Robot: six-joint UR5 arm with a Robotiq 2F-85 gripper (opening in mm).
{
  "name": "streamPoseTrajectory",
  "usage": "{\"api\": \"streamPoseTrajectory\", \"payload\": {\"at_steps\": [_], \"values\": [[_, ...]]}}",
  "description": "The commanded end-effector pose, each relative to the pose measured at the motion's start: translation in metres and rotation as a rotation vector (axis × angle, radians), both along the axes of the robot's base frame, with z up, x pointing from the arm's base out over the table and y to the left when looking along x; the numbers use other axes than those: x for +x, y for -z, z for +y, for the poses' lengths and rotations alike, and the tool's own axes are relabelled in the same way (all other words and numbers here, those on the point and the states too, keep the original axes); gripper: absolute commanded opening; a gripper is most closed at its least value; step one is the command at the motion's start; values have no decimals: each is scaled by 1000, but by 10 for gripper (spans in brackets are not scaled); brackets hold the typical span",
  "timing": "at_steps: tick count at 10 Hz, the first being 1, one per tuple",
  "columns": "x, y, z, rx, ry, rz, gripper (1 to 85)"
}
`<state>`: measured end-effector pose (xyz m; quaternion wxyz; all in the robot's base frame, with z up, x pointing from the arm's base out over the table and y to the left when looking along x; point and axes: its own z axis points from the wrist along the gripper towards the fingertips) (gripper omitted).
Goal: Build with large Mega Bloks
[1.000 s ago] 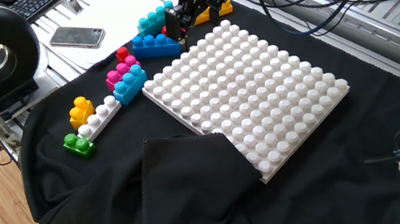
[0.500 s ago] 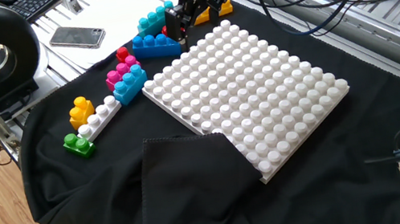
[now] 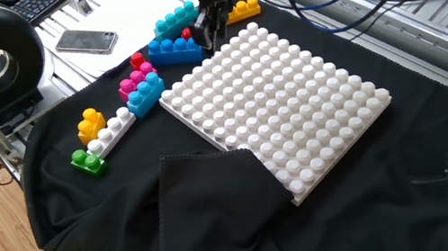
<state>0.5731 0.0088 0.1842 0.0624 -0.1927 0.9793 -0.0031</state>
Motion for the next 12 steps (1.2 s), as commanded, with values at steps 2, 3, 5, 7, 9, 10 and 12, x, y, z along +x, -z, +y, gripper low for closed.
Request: {"api": "streamPoseTrajectory", "payload": {"at_steps": [2, 3, 5, 7, 9, 10, 12], "values": [[28, 8, 0, -14, -110, -70, 463], [34, 13, -3, -21, -125, -93, 463], [21, 7, -9, -41, -147, -55, 467], [14, 4, -8, -35, -66, -33, 493], [13, 4, 6, 48, 133, -24, 480], [15, 3, 6, 45, 122, -35, 483], [23, 9, -26, -62, -121, -15, 487]]}}
